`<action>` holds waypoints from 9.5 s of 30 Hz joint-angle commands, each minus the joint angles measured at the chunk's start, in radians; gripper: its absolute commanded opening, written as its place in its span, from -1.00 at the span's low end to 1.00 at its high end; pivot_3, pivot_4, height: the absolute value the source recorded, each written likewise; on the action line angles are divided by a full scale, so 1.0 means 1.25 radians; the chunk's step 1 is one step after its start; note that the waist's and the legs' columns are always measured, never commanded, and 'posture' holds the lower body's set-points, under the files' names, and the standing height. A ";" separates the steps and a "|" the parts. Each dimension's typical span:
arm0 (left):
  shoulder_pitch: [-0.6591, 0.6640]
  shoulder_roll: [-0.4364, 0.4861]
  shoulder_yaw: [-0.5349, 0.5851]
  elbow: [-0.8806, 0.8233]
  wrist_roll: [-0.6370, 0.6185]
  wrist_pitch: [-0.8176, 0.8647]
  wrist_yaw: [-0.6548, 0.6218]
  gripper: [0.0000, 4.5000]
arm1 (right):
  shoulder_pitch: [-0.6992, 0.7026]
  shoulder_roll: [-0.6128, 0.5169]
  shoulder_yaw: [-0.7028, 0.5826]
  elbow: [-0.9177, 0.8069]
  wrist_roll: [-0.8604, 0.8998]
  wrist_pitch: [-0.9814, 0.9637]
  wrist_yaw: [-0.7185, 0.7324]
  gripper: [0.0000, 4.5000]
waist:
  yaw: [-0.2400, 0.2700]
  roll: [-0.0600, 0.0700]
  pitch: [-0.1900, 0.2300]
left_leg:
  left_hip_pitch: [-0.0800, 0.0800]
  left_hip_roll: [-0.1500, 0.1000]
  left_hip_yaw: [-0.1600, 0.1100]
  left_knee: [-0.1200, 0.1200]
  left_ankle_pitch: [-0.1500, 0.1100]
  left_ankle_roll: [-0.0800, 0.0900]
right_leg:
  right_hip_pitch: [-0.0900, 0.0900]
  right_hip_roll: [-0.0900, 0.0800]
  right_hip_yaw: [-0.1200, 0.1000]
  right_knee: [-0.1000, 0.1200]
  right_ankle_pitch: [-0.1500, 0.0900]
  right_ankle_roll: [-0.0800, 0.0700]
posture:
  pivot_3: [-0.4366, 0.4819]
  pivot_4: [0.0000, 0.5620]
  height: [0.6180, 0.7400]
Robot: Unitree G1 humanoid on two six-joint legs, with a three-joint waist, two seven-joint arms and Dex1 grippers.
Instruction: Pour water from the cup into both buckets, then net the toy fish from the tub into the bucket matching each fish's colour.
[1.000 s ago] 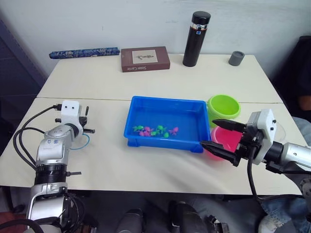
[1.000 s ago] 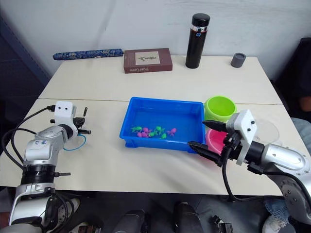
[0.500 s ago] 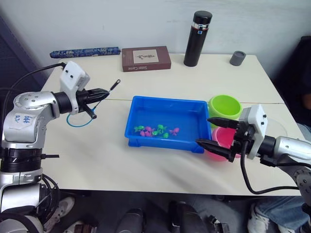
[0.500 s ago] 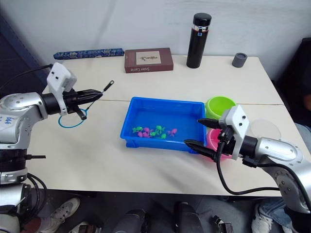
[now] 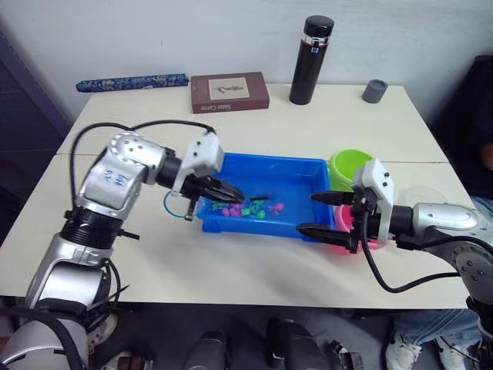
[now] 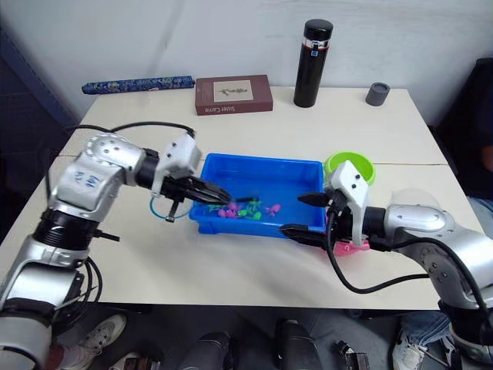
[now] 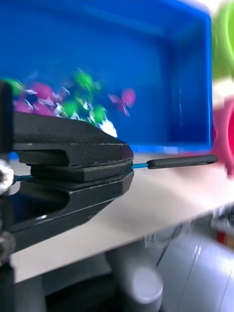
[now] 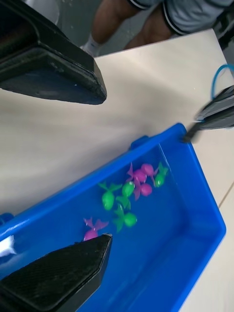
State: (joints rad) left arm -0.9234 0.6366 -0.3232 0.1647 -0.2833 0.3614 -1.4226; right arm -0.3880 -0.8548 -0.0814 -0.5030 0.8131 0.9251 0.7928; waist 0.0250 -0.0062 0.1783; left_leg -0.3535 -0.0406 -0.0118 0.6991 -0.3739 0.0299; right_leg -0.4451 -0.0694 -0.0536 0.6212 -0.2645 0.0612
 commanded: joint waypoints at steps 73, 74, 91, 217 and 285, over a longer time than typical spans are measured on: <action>-0.190 -0.156 0.061 0.176 0.075 -0.064 -0.017 0.98 | -0.044 0.048 0.031 -0.026 0.000 0.031 -0.031 -1.00 | 0.000 0.000 0.000 | -0.002 0.000 -0.001 0.000 0.000 0.002 | 0.000 0.000 -0.001 0.001 0.001 0.002 | -0.05 -0.47 0.99; -0.191 -0.152 0.069 0.170 0.069 -0.053 -0.016 0.98 | -0.043 0.047 0.030 -0.026 0.000 0.031 -0.031 -1.00 | 0.000 0.000 0.000 | -0.002 0.000 -0.001 0.000 0.000 0.002 | 0.000 0.000 -0.001 0.001 0.001 0.002 | -0.05 -0.47 0.99; -0.095 0.194 0.146 -0.009 -0.010 0.300 -0.057 0.98 | -0.046 -0.051 0.005 0.038 -0.194 -0.106 -0.019 -1.00 | -0.003 0.001 0.000 | -0.002 -0.001 -0.001 0.000 0.000 0.001 | -0.001 0.000 -0.001 0.002 0.001 0.002 | -0.05 -0.47 0.99; 0.033 0.113 0.197 0.092 -0.057 0.040 0.054 0.98 | 0.462 -0.216 -0.589 -0.068 -0.477 -0.109 0.267 -1.00 | 0.002 0.001 0.001 | -0.001 -0.002 0.000 0.001 0.000 0.002 | 0.000 -0.001 0.000 0.003 0.001 0.002 | -0.05 -0.47 0.99; -0.026 0.016 0.179 0.219 0.004 -0.019 0.001 0.98 | 0.802 0.092 -0.621 -0.045 -1.034 -1.095 -0.219 -1.00 | -0.001 0.000 0.000 | 0.003 0.000 0.006 0.002 -0.001 0.003 | 0.000 0.004 0.008 0.006 0.001 0.002 | -0.05 -0.47 0.99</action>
State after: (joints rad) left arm -0.9371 0.6540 -0.1088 0.4444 -0.2741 0.3478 -1.4124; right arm 0.6138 -0.7357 -0.8127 -0.5256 -0.4908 -0.4380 0.5189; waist 0.0232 -0.0055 0.1789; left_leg -0.3503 -0.0413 -0.0038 0.7011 -0.3746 0.0334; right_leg -0.4448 -0.0642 -0.0432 0.6282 -0.2629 0.0640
